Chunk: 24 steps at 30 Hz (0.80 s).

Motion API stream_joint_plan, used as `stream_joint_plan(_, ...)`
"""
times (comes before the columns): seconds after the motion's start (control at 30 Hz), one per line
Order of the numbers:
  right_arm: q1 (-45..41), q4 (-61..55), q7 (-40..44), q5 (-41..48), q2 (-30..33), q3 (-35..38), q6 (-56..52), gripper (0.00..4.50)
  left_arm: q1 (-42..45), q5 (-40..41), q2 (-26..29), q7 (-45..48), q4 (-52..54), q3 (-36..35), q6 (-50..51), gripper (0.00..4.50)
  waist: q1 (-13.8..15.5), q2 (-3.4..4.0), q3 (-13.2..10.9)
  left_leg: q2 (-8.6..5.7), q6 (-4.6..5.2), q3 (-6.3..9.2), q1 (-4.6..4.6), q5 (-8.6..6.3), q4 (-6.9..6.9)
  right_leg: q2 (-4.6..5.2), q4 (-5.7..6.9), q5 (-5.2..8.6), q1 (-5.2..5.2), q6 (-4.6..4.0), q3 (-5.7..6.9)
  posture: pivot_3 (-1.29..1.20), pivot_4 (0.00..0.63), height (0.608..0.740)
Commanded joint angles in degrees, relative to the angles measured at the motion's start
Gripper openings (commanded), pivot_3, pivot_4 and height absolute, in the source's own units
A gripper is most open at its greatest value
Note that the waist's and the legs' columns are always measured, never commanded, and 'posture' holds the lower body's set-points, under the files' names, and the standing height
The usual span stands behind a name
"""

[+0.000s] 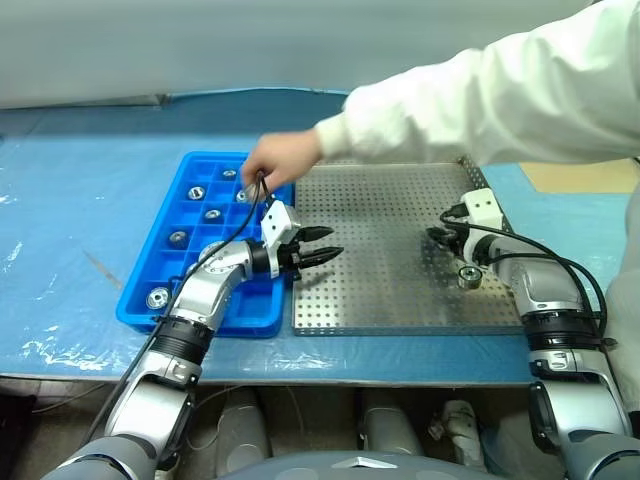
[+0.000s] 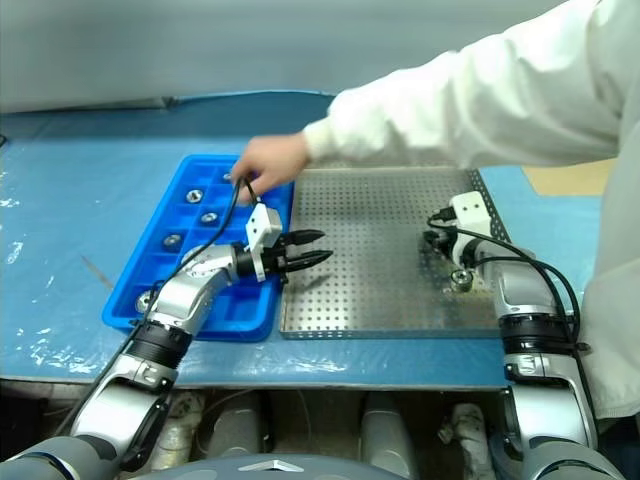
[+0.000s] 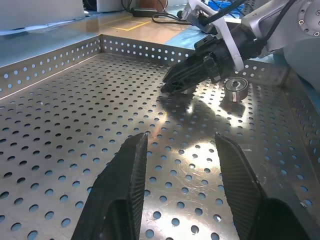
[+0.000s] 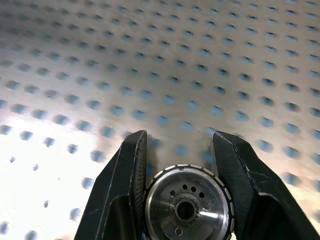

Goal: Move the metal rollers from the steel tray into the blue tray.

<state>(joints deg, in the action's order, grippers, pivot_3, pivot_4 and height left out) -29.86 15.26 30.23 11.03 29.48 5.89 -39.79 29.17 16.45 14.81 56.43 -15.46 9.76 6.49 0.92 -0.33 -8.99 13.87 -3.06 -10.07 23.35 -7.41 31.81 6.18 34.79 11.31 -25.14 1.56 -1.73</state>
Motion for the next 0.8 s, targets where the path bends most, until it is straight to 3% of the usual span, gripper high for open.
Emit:
stream_joint_plan(0.03,-3.3,-6.2,4.0,4.1,-1.3,0.3,1.5,1.69,-0.3,-0.4,1.1,-1.3,1.3,-1.5,0.0,2.24,0.0,0.0,0.0,0.0,-0.01,0.0,0.02,0.01,-0.04,0.0,0.0,0.0,-0.04,0.0,0.0,-0.12,0.15,0.74)
stream_joint_plan(0.33,-7.1,-13.8,15.0,10.8,-7.7,-6.5,2.4,1.69,-1.5,2.0,5.1,-5.2,5.0,-7.9,2.6,2.24,1.3,-0.04,0.0,0.01,-0.06,0.0,0.04,0.04,-0.29,0.0,-0.07,0.01,-0.1,-0.02,0.07,-0.01,0.15,0.74)
stream_joint_plan(0.8,-18.6,0.5,27.6,8.8,-21.4,-19.2,11.5,1.69,-17.2,4.5,14.6,-13.7,22.4,-20.4,8.9,2.24,4.7,-0.1,-0.1,0.09,-0.27,0.08,0.22,0.16,-0.77,-0.02,-0.09,0.15,-0.38,-0.14,0.34,0.28,0.15,0.74)
